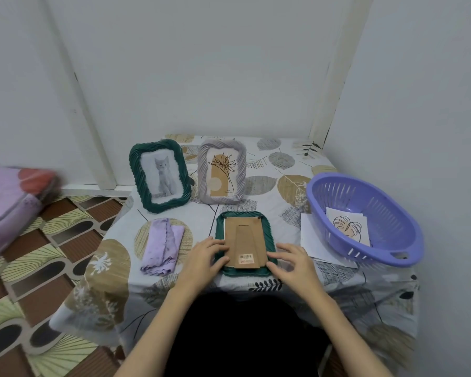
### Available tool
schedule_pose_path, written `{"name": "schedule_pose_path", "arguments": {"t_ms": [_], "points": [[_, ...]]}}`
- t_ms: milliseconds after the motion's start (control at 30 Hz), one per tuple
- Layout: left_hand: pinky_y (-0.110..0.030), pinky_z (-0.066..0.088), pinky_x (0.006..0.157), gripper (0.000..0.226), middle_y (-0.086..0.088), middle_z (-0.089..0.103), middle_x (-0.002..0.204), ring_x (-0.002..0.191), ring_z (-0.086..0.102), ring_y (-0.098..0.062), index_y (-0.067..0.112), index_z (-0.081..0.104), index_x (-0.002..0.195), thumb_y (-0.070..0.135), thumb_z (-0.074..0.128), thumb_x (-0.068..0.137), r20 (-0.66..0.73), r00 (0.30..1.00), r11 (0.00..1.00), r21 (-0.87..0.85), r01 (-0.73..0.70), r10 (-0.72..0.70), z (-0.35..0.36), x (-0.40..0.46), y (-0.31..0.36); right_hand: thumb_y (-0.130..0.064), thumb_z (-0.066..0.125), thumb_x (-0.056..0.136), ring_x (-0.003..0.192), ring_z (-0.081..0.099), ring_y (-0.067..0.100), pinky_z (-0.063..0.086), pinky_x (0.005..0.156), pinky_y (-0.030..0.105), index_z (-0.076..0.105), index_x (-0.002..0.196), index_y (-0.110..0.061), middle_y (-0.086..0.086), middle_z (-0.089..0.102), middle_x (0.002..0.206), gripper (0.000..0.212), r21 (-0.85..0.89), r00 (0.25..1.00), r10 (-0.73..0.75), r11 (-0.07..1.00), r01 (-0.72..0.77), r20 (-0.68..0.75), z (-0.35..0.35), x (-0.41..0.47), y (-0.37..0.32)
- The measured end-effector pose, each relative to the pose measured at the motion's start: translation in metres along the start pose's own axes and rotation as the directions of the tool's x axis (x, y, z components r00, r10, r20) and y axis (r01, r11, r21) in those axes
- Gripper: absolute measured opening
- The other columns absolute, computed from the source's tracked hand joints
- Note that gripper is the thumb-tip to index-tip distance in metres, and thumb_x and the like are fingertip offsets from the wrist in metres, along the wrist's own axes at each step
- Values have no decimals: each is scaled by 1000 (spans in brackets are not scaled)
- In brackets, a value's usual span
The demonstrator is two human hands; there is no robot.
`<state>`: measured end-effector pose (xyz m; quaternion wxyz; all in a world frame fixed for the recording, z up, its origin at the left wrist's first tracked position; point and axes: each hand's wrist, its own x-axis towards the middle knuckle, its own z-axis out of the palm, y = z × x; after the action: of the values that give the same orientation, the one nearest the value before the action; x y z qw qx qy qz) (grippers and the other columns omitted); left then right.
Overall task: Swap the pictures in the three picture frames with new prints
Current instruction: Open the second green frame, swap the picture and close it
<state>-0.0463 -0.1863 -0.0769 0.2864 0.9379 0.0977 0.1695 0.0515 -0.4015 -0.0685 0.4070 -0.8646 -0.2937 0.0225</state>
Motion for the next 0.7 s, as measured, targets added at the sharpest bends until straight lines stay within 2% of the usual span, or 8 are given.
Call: {"name": "schedule_pose_path", "arguments": {"t_ms": [67,133,200,300,467,600,700], "points": [[-22,27,103,41,0,59,127,125,46,-17,14,63,118,38,60,85,14,1000,999,-40,25,-25,-2,-5,2,-32,74,64,98,56,21,45,91,42,77,84,-21,4,69,103,24,-64,1000,-8,998,6,-17,3,0,1],[-23,27,103,65,3,56,130,125,41,-9,17,60,122,60,52,74,74,996,995,-91,46,-39,-5,-7,2,-46,67,61,98,58,24,44,90,43,77,80,-23,1,70,102,32,-129,999,-22,991,16,-49,5,1,3],[-26,28,104,82,4,54,132,123,39,-6,19,59,123,71,39,62,116,992,992,-115,59,-46,-6,-7,1,-57,56,60,102,56,21,40,94,44,77,80,-26,-2,70,104,42,-163,999,-8,987,0,-53,7,0,5],[-22,27,100,86,3,54,132,126,43,-15,19,59,123,72,38,59,132,989,990,-121,76,-59,-8,-6,1,-47,63,60,104,57,18,37,95,47,76,76,-28,-4,70,105,28,-136,994,22,990,-37,-109,11,-1,4],[-23,28,101,85,5,54,132,125,43,-13,20,58,123,72,36,60,139,988,993,-85,82,-70,-10,-7,5,-42,61,62,109,56,15,31,100,43,76,74,-29,-7,67,110,23,-94,984,94,990,-109,-152,19,-3,0],[-36,37,104,78,4,57,128,118,50,-11,18,61,121,68,35,68,138,989,994,-81,67,-56,-7,-8,3,-30,72,74,115,52,15,25,107,45,75,78,-27,-7,65,116,6,-88,977,145,983,-161,-158,21,-4,-4],[-40,35,105,77,2,56,130,120,49,-12,15,62,120,64,30,70,124,987,977,-173,124,-103,-7,-7,4,-31,67,79,118,50,13,24,108,45,73,90,-29,-8,63,118,13,-96,978,154,981,-168,-137,18,-3,-7]]}}
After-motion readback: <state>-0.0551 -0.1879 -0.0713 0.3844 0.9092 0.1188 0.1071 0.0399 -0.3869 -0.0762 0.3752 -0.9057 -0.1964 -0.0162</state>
